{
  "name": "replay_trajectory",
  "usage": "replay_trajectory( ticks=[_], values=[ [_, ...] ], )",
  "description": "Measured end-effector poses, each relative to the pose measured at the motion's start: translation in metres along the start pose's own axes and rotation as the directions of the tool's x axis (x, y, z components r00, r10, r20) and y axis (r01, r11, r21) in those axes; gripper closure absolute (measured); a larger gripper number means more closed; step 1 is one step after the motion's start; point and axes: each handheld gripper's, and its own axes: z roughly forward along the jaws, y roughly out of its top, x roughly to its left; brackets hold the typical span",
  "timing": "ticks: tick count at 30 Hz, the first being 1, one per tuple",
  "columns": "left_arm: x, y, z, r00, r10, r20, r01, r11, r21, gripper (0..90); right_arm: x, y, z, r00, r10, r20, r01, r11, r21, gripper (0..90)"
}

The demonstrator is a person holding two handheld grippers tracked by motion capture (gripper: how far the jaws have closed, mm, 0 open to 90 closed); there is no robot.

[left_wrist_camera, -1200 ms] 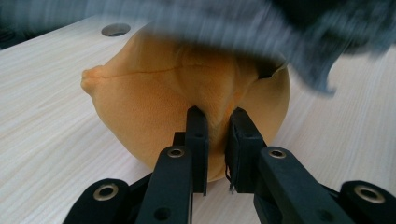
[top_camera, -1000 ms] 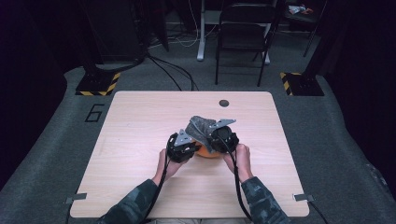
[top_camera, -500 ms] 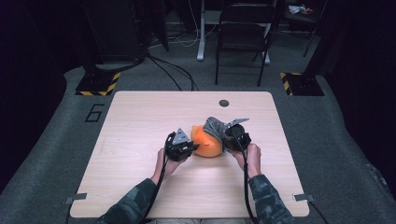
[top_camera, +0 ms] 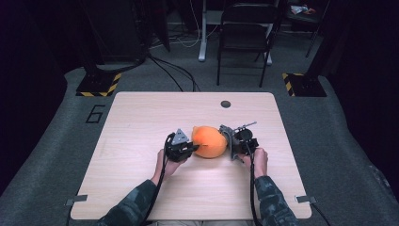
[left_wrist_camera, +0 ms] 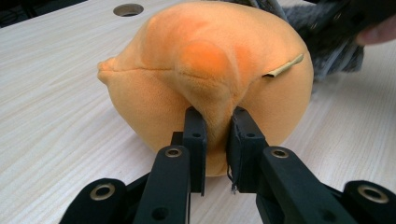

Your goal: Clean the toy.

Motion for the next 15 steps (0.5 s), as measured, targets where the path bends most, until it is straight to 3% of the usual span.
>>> replay_trajectory(
  ticks=[1, 4, 5, 7, 8, 11, 12, 15],
  values=[
    [0.000, 0.000, 0.000, 1.0000, 0.002, 0.000, -0.002, 1.0000, 0.001, 78.8, -0.001, 0.001, -0.004, 1.0000, 0.004, 0.002, -0.004, 1.000, -0.002, 79.3],
    [0.000, 0.000, 0.000, 1.0000, 0.000, 0.000, 0.000, 1.0000, 0.000, 78.6, 0.001, 0.008, -0.029, 0.9999, 0.005, 0.011, -0.004, 0.995, -0.098, 79.4],
    [0.000, 0.000, 0.000, 1.0000, 0.002, -0.001, -0.002, 1.0000, 0.000, 78.4, 0.004, 0.012, -0.040, 1.0000, 0.000, -0.004, -0.001, 0.989, -0.149, 79.4],
    [0.000, 0.000, 0.000, 1.0000, 0.004, -0.003, -0.004, 1.0000, -0.002, 78.2, 0.012, 0.016, -0.052, 0.9989, -0.035, -0.031, 0.028, 0.980, -0.195, 79.4],
    [0.000, 0.000, 0.001, 1.0000, 0.006, -0.007, -0.006, 1.0000, -0.008, 77.8, 0.020, 0.018, -0.056, 0.9969, -0.049, -0.062, 0.036, 0.978, -0.205, 79.4],
    [0.000, 0.000, 0.000, 0.9998, 0.015, -0.012, -0.015, 0.9999, -0.006, 76.0, 0.037, 0.020, -0.049, 0.9916, -0.103, -0.079, 0.089, 0.982, -0.168, 79.4],
    [0.000, 0.000, 0.000, 0.9997, 0.020, -0.015, -0.020, 0.9998, 0.000, 72.3, 0.042, 0.020, -0.041, 0.9900, -0.123, -0.068, 0.112, 0.982, -0.151, 79.4],
    [-0.003, 0.000, -0.002, 0.9991, 0.035, -0.022, -0.035, 0.9994, 0.000, 56.5, 0.041, 0.018, -0.032, 0.9920, -0.113, -0.057, 0.103, 0.983, -0.150, 79.4]
  ],
)
